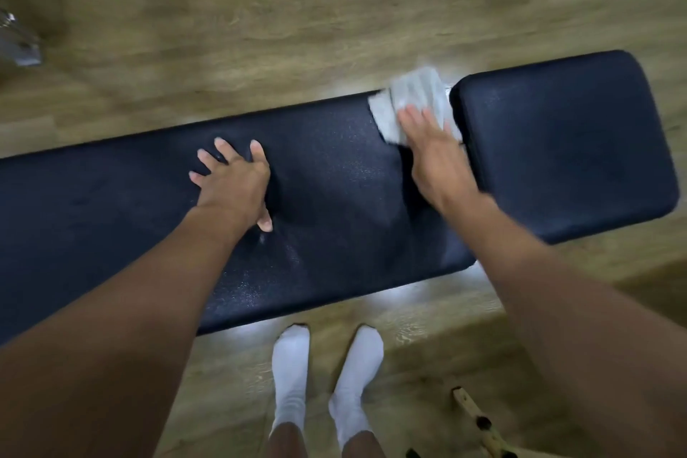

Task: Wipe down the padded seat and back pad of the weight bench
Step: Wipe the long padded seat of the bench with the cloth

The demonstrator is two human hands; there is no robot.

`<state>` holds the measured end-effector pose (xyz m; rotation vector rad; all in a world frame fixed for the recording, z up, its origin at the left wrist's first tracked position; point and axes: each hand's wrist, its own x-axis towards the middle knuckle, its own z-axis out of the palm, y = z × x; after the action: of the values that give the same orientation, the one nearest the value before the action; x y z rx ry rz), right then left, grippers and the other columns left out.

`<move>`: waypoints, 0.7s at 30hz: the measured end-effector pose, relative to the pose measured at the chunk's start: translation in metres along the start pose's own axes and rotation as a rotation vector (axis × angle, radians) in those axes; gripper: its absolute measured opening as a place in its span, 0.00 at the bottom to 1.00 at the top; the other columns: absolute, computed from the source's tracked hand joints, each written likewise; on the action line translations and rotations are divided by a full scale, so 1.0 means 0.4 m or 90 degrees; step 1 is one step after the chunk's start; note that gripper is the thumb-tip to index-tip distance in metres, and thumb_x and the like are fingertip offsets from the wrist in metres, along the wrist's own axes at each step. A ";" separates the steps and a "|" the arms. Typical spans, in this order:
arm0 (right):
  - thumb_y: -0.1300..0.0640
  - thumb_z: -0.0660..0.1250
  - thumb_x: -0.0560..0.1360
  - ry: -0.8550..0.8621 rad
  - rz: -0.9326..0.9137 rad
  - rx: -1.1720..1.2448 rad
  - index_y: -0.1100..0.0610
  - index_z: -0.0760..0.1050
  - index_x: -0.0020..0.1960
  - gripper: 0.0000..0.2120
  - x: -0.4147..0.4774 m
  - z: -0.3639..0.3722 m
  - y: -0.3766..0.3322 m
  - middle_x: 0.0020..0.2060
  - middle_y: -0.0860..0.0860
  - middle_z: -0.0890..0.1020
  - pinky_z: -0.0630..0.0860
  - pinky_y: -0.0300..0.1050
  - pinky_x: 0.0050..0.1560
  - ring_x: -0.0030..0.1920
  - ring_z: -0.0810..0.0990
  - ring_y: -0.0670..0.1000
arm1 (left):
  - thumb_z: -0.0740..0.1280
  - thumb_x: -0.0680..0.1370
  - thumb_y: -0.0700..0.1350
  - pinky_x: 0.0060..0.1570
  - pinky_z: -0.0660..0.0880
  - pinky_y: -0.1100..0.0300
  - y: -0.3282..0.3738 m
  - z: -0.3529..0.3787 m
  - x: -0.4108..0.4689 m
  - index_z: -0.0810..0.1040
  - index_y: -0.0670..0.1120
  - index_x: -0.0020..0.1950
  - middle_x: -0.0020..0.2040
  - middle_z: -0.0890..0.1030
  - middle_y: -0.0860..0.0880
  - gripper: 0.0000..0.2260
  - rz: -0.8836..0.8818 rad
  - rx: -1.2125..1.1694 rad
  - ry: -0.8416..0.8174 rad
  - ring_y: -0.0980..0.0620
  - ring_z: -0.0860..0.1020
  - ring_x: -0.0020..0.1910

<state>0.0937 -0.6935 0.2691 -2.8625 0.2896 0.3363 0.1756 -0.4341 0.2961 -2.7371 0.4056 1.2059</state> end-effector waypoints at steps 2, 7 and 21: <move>0.77 0.52 0.71 -0.003 0.009 0.030 0.59 0.58 0.75 0.34 -0.183 0.041 0.004 0.75 0.55 0.62 0.57 0.58 0.74 0.75 0.59 0.57 | 0.80 0.65 0.47 0.66 0.55 0.29 0.001 -0.002 -0.007 0.39 0.43 0.77 0.73 0.41 0.27 0.58 -0.002 -0.010 -0.001 0.23 0.45 0.71; 0.84 0.50 0.59 -0.086 0.060 0.097 0.55 0.56 0.75 0.47 -0.477 0.091 -0.004 0.74 0.50 0.60 0.44 0.46 0.76 0.75 0.58 0.56 | 0.79 0.65 0.47 0.66 0.54 0.28 -0.003 -0.003 -0.009 0.39 0.43 0.77 0.73 0.41 0.27 0.57 0.000 -0.007 0.005 0.23 0.44 0.71; 0.75 0.52 0.71 0.001 -0.004 -0.014 0.56 0.56 0.76 0.35 -0.129 0.072 -0.053 0.75 0.52 0.61 0.54 0.56 0.74 0.76 0.57 0.53 | 0.81 0.63 0.47 0.66 0.54 0.28 -0.008 0.004 0.010 0.39 0.45 0.77 0.74 0.40 0.27 0.59 -0.002 -0.015 -0.001 0.23 0.44 0.72</move>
<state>0.0435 -0.6571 0.2597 -2.8852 0.2785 0.3387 0.1781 -0.4315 0.2920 -2.7546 0.3892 1.2205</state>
